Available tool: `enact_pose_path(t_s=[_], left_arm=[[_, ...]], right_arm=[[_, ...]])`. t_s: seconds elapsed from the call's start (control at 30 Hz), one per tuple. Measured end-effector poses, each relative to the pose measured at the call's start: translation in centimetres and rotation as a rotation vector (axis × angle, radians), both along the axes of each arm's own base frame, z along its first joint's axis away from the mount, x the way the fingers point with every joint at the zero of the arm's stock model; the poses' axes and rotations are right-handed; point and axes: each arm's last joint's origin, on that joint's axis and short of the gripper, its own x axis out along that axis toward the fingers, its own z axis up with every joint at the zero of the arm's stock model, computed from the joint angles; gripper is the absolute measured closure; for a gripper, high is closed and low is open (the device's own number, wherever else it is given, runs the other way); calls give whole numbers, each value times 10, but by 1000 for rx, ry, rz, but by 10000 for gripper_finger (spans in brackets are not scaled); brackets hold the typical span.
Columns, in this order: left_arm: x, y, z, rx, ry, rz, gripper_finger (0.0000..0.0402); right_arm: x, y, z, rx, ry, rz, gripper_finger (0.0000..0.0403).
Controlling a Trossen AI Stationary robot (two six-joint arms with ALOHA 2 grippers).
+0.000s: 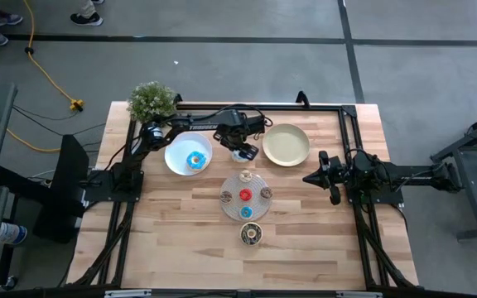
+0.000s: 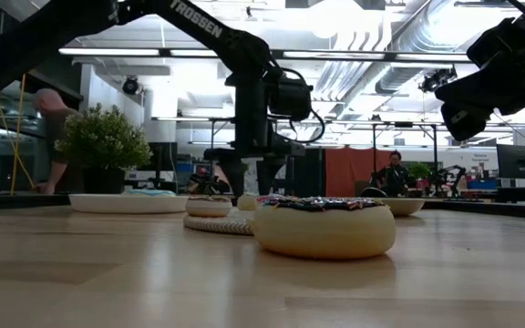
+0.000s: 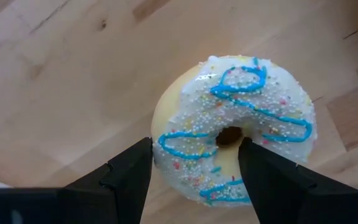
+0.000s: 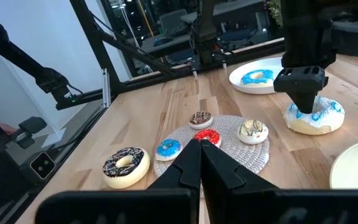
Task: Pick & Place donuts
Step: Put the big white donut on the white plate
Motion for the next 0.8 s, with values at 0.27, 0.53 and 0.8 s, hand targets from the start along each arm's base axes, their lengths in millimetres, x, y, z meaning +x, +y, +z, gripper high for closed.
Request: enact_pose_path(t_s=[0.27,0.53,0.8], left_arm=[[1,0,-2,-1,5,-5,173],[0,0,-3,2,7,-7,186],[0,0,-3,5,10,-6,260]], right_arm=[[0,0,0,0,-1,0,402],[0,0,0,0,-1,0,402],[0,0,0,0,-1,0,402]])
